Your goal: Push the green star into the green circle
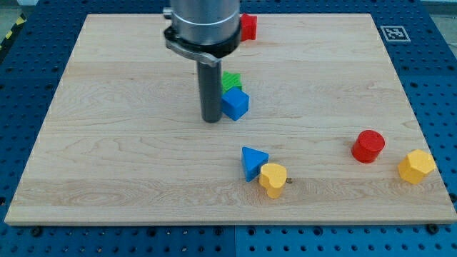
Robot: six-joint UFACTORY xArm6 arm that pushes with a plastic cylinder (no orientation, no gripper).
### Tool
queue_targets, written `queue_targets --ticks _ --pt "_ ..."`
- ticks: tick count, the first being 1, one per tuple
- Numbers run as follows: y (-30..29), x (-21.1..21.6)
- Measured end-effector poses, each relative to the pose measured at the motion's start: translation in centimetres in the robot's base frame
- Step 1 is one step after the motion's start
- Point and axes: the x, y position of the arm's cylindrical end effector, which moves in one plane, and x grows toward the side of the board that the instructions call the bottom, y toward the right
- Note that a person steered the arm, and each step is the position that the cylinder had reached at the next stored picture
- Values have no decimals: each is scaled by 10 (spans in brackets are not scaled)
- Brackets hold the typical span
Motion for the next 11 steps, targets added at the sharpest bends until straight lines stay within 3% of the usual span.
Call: queue_targets --ticks 1,4,7,9,11 --pt "-26 -19" --pt "41 -21" --pt "65 -62" --pt "32 -66" --pt "40 -110"
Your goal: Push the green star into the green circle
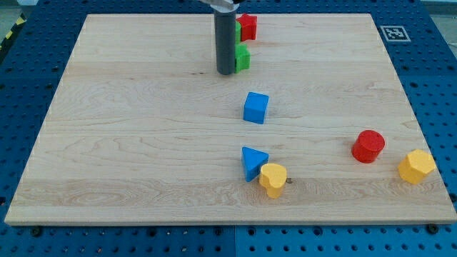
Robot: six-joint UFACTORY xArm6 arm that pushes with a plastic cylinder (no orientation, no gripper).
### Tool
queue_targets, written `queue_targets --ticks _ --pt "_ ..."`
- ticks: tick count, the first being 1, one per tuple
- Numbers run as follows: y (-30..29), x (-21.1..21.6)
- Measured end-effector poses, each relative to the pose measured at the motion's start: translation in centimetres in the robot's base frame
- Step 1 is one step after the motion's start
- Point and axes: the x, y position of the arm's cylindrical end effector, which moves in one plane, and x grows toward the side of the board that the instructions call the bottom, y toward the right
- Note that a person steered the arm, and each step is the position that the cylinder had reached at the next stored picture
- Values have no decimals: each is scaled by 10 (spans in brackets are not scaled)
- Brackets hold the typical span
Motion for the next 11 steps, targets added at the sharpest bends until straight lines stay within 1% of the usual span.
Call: queue_targets --ticks 1,2,3,4,5,6,7,8,9,10,11 --pt "18 25" --pt "44 37" --pt "45 1" --pt "38 -9" --pt "20 -38" --pt "22 -37" --pt "24 1" --pt "24 23" --pt "24 23" --pt "4 34" --pt "-3 66"
